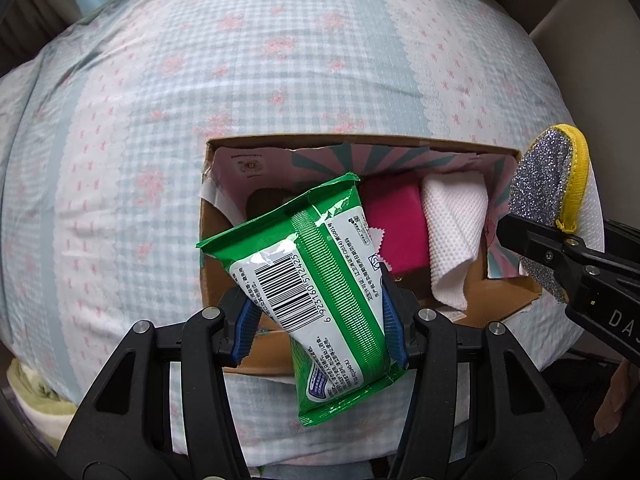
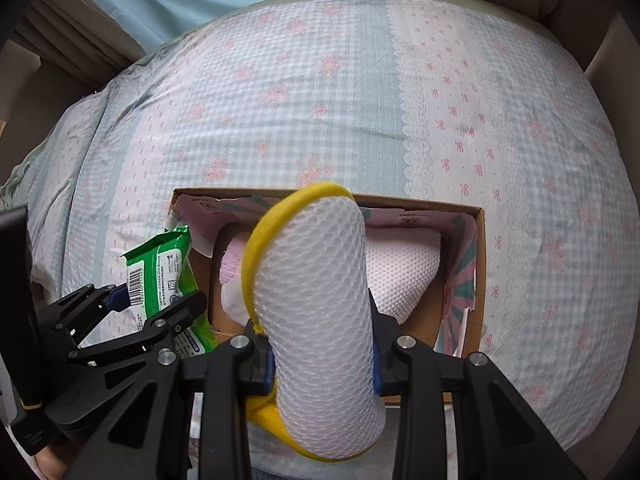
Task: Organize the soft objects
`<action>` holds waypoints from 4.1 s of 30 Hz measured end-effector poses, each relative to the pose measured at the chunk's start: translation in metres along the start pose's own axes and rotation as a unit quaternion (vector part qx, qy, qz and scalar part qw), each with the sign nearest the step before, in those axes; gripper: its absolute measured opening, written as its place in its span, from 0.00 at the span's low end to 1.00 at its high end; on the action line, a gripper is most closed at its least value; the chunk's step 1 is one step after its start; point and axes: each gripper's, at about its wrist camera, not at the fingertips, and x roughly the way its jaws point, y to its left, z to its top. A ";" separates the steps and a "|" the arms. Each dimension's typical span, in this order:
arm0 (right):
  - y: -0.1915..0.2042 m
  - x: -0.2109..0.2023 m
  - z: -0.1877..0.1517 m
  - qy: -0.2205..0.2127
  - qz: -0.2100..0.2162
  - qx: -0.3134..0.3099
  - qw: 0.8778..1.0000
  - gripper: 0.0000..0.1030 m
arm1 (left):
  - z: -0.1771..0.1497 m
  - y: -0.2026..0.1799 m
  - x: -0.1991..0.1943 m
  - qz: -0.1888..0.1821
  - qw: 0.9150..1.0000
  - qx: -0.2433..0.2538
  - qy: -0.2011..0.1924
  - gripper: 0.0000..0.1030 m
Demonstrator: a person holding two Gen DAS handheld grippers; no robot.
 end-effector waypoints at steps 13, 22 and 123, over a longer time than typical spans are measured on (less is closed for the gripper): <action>-0.024 0.014 0.013 0.002 -0.022 0.057 0.998 0.37 | 0.015 -0.014 0.033 -0.028 0.997 0.065 0.012 0.49; -0.025 0.027 0.012 0.028 0.016 0.083 0.996 0.92 | 0.000 -0.016 0.036 -0.011 0.994 0.109 0.015 1.00; -0.047 -0.351 -0.089 -0.370 -0.127 0.000 0.920 0.92 | -0.062 -0.115 -0.338 0.036 0.913 0.022 -0.407 1.00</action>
